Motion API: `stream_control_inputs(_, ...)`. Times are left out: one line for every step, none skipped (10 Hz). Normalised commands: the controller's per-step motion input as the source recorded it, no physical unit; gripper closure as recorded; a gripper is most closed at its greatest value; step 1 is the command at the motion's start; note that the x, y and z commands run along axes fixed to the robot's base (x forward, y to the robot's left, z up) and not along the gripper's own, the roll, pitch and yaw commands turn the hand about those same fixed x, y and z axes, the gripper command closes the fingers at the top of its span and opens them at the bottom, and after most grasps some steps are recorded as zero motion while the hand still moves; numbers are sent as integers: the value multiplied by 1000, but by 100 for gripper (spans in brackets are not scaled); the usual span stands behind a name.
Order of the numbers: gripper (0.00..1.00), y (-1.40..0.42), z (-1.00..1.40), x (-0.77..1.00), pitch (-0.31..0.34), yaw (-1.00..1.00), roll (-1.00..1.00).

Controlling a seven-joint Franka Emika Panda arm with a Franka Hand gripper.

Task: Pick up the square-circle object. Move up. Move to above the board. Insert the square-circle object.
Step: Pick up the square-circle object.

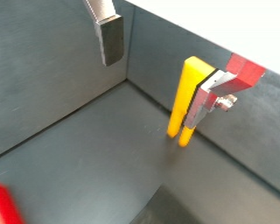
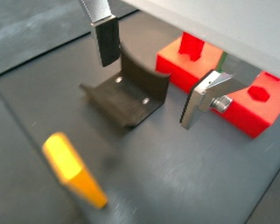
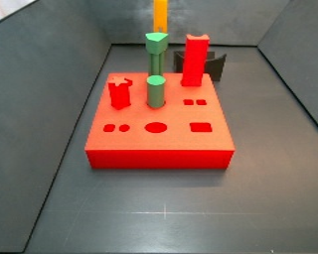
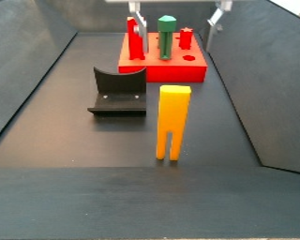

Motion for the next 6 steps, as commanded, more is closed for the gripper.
stream_control_inputs(0,1000,-151,0,0,23,-87)
stream_control_inputs(0,929,-106,-129,-3,0,-97)
stream_control_inputs(0,846,-94,-86,0,0,-114)
stream_control_inputs(0,726,-66,0,0,-86,-187)
stream_control_inputs(0,600,-3,66,36,-183,-226)
stream_control_inputs(0,203,0,220,47,-194,-181)
